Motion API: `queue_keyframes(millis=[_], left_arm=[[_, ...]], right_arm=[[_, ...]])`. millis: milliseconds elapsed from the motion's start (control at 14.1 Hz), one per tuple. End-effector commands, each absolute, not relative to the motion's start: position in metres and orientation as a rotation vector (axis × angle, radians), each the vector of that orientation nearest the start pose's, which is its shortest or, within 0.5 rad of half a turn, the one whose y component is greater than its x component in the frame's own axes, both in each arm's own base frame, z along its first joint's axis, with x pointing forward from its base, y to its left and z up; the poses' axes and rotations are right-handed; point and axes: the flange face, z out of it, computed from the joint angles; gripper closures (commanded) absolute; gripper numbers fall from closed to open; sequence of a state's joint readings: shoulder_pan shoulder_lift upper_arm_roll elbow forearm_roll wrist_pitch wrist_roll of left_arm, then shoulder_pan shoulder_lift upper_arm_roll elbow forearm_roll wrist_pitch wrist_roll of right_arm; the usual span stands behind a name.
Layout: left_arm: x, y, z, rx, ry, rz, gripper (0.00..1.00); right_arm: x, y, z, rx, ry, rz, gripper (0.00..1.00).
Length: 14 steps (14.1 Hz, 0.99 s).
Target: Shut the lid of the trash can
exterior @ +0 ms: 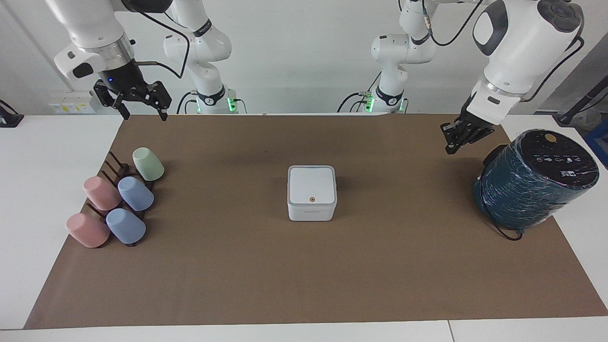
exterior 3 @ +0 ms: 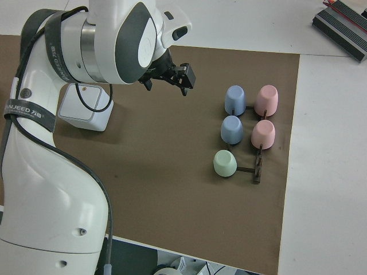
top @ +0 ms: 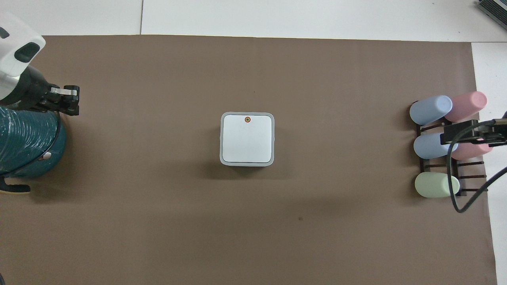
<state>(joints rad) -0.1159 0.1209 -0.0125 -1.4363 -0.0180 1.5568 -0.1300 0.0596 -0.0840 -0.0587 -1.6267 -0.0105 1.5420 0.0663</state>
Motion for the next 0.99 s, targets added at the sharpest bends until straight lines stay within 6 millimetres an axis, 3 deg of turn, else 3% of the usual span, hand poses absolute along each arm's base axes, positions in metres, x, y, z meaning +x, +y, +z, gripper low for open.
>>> queue_keyframes(millis=[0, 71, 213, 923], left_arm=[[0.567, -0.085, 0.637, -3.119, 0.070, -0.012, 0.65], [0.564, -0.086, 0.640, -3.120, 0.072, -0.017, 0.40], [0.560, -0.088, 0.643, -3.121, 0.077, -0.016, 0.02], [0.560, -0.091, 0.648, -3.124, 0.096, -0.049, 0.00]], right_arm=[[0.518, -0.002, 0.643, -3.141, 0.091, 0.005, 0.00], [0.518, -0.002, 0.643, -3.141, 0.091, 0.005, 0.00], [0.518, -0.002, 0.643, -3.141, 0.091, 0.005, 0.00], [0.518, -0.002, 0.643, -3.141, 0.091, 0.005, 0.00]])
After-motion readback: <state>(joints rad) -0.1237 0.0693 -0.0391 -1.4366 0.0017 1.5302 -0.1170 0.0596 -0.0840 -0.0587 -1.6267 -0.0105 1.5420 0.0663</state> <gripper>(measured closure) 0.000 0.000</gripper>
